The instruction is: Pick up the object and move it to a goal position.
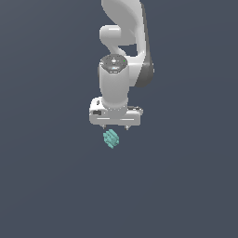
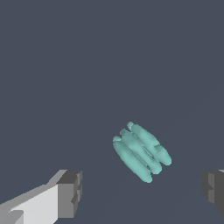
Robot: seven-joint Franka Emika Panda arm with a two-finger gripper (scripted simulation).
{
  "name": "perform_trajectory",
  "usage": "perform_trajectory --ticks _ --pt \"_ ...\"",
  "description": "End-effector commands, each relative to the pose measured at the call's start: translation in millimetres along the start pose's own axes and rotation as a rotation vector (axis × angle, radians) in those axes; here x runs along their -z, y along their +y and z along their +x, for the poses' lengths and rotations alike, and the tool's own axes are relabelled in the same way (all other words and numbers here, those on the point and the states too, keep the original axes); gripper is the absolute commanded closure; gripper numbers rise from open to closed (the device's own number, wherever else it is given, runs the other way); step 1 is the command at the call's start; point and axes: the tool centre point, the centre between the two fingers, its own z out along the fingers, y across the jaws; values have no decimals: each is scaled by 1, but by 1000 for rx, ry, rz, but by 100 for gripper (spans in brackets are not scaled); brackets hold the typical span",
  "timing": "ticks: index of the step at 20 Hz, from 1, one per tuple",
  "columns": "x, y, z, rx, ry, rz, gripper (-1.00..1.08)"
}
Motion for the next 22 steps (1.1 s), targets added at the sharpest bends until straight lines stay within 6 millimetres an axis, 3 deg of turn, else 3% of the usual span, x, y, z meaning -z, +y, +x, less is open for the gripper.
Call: perform_trajectory --ticks 1,12,22 --pt "0 0 0 0 0 0 -92" --pt "17 5 12 50 40 -23 -92" --pt "10 7 10 98 33 -22 -92"
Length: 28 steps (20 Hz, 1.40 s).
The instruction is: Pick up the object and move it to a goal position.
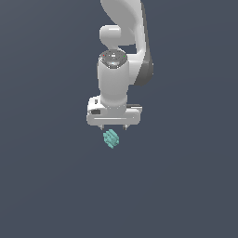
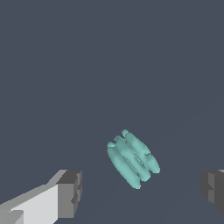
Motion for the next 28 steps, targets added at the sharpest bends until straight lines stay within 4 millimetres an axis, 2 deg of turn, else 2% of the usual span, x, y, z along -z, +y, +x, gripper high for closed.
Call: perform_trajectory --ticks 1,28 --pt "-3 1 -1 25 -2 1 -92" --pt "-69 15 -26 597 -32 39 -92"
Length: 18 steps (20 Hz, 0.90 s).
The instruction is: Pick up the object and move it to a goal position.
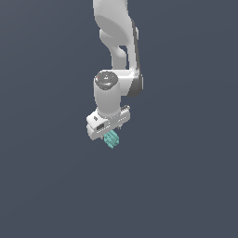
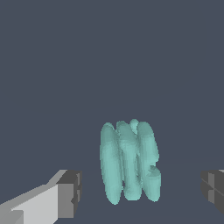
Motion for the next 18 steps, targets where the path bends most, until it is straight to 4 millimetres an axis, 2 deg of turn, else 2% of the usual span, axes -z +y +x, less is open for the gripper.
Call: perform_trajectory --ticks 1,14,18 --pt "-4 0 -2 41 0 3 -92" --pt "-13 -1 -5 101 -1 9 -92" --pt "-25 -1 -5 103 -1 9 -92"
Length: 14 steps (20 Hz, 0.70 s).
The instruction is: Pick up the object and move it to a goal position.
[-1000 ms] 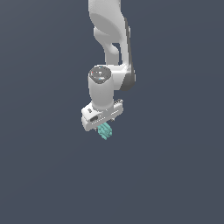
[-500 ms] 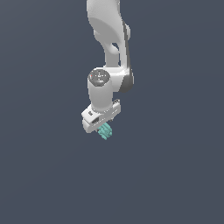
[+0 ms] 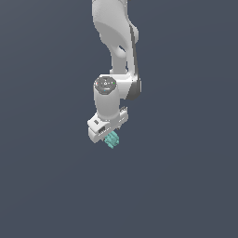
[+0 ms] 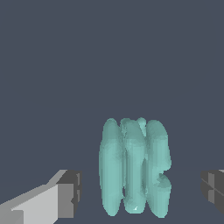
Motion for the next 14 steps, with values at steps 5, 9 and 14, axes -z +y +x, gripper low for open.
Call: perform_trajectory --ticks 5,9,14 --pt "-31 -1 -1 3 -1 1 -92" --pt "-41 -1 -1 4 -1 1 -92" --pt "-42 0 0 4 -1 1 108"
